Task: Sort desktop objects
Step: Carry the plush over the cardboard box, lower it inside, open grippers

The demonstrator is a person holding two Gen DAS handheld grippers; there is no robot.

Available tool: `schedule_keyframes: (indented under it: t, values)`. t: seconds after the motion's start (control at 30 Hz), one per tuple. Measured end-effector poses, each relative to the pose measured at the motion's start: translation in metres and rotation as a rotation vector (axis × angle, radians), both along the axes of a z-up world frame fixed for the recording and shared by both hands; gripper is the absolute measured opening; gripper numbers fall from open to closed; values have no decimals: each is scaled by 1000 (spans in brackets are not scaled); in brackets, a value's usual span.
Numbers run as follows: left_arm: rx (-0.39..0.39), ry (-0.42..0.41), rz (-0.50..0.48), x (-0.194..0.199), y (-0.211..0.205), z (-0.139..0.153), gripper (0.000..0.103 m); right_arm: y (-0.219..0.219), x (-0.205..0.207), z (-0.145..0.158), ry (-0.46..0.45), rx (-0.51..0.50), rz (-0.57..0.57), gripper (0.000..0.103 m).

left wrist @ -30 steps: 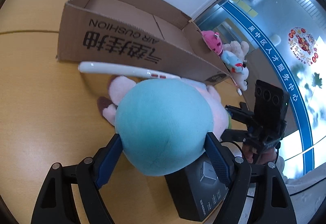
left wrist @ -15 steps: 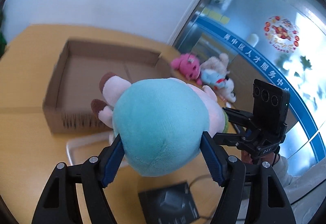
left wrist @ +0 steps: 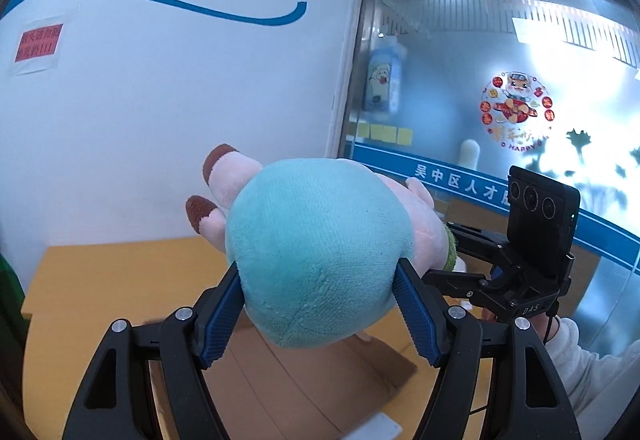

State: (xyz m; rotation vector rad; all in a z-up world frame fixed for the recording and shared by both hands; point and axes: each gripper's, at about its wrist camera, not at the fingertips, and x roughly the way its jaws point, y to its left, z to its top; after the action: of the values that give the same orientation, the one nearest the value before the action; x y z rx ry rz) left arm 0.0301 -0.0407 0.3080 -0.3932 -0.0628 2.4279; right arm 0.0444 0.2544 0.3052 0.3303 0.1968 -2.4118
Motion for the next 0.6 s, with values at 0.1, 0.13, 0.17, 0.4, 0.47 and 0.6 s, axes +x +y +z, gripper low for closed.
schedule_keyframes:
  t: [0.1,0.13,0.17,0.4,0.47,0.6]
  values:
    - [2,-14,24,-32,-7,4,71,-5,-32,6,-10,-8,15,68]
    - [3,-26,35,-45,-9,3,71,-9,-51,6,-26,-13,21,68]
    - [0,-39,45,-57,-11,1,71,-11,-58,3,-33,-13,25,68]
    - [-9,-226,111,-157,-37,-64,70,-42,-166,-62,-183,-15,56,68]
    - [-26,-297,128,-186,-43,-98,70,-49,-196,-95,-243,-8,65,68]
    - [-47,-457,153,-238,-40,-167,70,-58,-253,-170,-375,-1,71,68]
